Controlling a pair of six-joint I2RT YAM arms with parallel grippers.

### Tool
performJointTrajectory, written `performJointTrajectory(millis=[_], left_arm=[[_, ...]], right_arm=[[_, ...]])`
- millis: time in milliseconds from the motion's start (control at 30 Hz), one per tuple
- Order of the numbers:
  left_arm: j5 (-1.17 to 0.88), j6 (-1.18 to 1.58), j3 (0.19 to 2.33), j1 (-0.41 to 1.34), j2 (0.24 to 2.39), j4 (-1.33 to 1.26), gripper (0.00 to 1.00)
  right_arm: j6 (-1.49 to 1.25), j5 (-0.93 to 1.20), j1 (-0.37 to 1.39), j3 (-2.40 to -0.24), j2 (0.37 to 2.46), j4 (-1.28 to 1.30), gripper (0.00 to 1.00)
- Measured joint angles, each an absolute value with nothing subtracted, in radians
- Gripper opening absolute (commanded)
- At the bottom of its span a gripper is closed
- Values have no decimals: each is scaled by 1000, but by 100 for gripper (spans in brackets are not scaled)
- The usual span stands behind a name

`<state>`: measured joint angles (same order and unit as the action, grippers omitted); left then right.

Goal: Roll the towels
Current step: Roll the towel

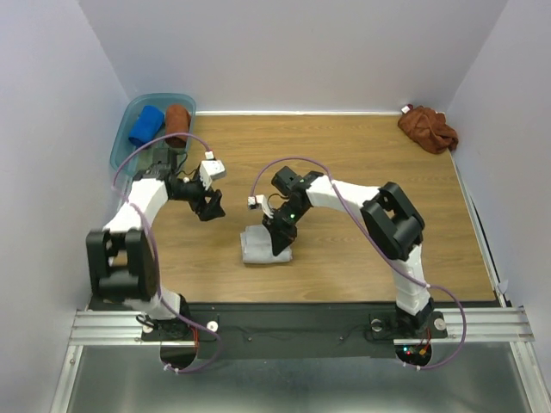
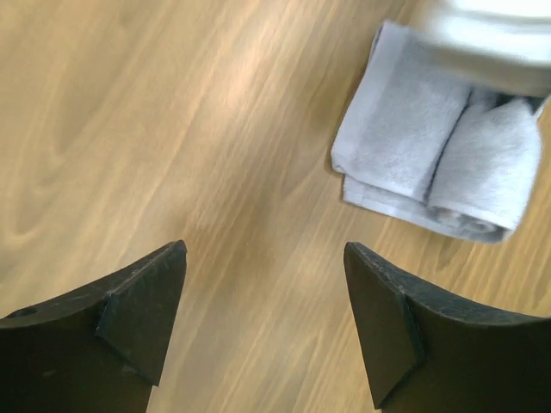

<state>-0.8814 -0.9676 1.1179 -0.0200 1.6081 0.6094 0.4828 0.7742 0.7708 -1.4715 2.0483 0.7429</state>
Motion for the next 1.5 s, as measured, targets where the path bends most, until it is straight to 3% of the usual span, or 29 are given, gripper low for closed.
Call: performJointTrajectory(millis=[133,300,433,533,733,1033,1133,1200,1233,1267,1367,1400,1500], left_arm=[[-825,-1018,929,27,1304,525,88],[-698,-1124,664,271,942,450,96],[-560,-1151,507,527,778,410,96],[-454,-1141,476,657,771,359,95],[-292,-1105,474,861,943,200,79],[-163,-1061,473,897,1166,19,60],[-144,-1056,470,897,1181,-19,47],[-131,-1057,470,897,1199,-37,32],[-127,-1061,470,897,1206,-44,27],[-122,-1063,470,897,1212,-49,18],[-125,-1058,483,897,1225,-40,8],[-132,-1058,494,896,1231,-24,3],[-179,-1050,562,876,1268,56,1]], right_arm=[[482,888,732,-1591,2171,876,1],[461,1023,688,-1684,2294,998,1],[424,1102,660,-1735,2368,1064,1],[392,1140,646,-1762,2408,1092,1],[357,1169,638,-1799,2447,1123,0],[332,1187,625,-1818,2481,1141,1],[324,1201,620,-1826,2495,1150,0],[318,1207,616,-1835,2507,1155,1],[317,1210,614,-1840,2512,1158,4],[316,1212,613,-1843,2516,1161,15],[316,1215,602,-1846,2521,1172,34],[318,1214,598,-1846,2521,1173,45],[323,1195,585,-1846,2511,1179,60]])
